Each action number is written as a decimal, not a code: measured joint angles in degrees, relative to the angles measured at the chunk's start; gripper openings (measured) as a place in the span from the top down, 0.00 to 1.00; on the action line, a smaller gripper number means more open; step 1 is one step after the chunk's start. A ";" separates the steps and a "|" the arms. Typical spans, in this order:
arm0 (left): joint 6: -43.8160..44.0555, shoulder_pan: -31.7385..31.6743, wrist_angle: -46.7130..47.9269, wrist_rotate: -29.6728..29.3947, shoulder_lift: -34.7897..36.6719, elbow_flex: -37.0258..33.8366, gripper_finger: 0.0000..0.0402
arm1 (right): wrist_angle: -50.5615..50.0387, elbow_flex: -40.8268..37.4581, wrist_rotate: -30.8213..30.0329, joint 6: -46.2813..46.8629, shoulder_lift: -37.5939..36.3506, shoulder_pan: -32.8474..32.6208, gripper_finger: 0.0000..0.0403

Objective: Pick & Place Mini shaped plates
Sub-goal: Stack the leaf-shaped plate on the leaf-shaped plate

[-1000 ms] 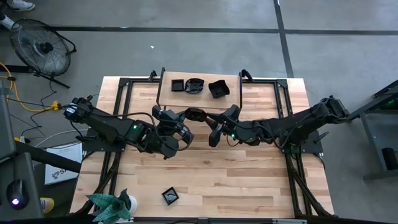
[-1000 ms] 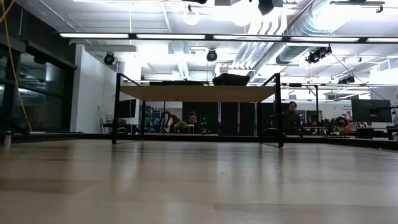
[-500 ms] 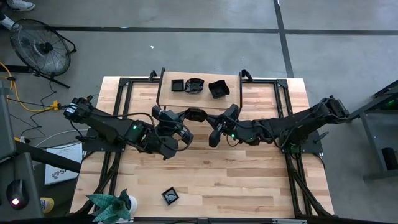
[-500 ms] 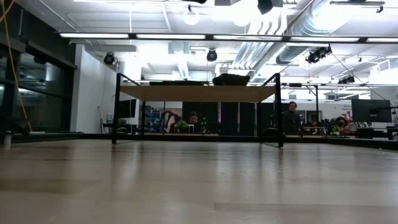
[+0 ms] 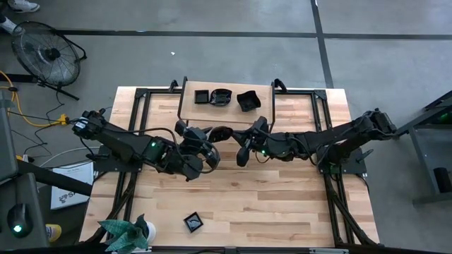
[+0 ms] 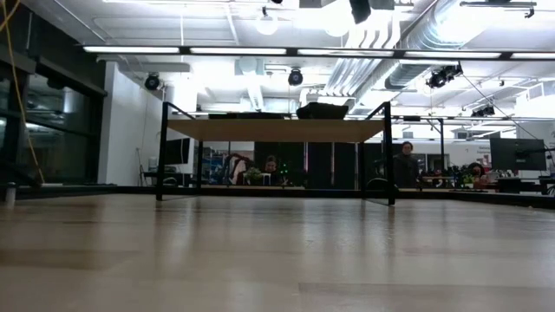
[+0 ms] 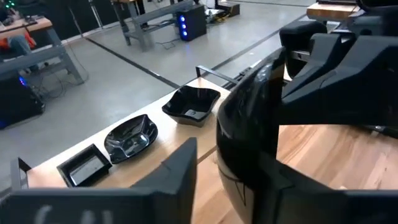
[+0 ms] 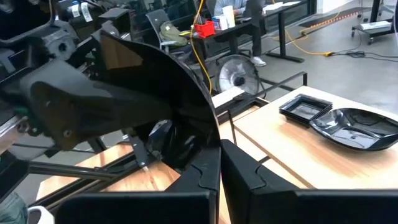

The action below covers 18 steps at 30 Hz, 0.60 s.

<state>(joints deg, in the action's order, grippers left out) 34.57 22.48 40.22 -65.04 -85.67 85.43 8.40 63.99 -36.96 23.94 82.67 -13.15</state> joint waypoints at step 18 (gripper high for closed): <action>-13.16 0.07 1.90 6.26 8.81 -0.04 0.56 | -7.61 0.00 6.99 -0.71 -4.68 9.94 1.00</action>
<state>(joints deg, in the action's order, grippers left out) 21.41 22.55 42.12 -58.78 -76.86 85.38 0.79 63.99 -29.97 23.24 78.00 -3.21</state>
